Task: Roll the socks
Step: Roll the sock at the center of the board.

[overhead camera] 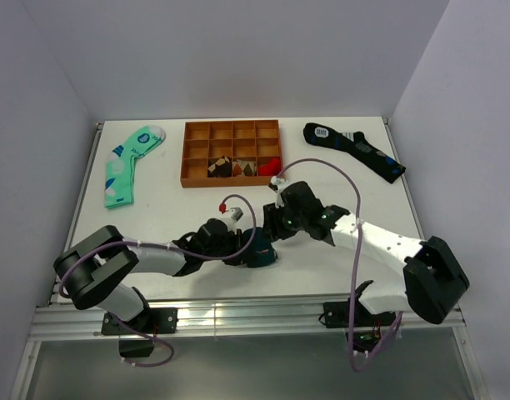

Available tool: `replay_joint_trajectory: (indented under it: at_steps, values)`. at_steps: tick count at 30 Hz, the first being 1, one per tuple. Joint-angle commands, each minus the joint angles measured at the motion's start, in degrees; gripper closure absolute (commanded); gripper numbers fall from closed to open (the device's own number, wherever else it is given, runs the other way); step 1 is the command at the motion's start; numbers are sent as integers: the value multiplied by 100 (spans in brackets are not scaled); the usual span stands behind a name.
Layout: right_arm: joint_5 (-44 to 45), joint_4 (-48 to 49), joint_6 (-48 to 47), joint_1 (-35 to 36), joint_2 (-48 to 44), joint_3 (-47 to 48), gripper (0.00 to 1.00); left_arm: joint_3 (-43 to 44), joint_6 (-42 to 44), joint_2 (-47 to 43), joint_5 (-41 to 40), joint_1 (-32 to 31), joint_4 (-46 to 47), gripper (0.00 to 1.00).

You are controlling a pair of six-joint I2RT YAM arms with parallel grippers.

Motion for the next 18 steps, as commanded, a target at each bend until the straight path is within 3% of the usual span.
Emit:
replay_joint_trajectory:
  at_steps: [1,10,18]
  values:
    - [59,1234,246,-22,-632,-663,49,1,160,-12,384,264,-2141,100]
    - [-46,3300,590,153,-1663,-2282,48,115,275,-65,1377,1029,-2934,100]
    - [173,5285,449,619,-1927,-3355,48,405,380,295,1817,1188,-3557,100]
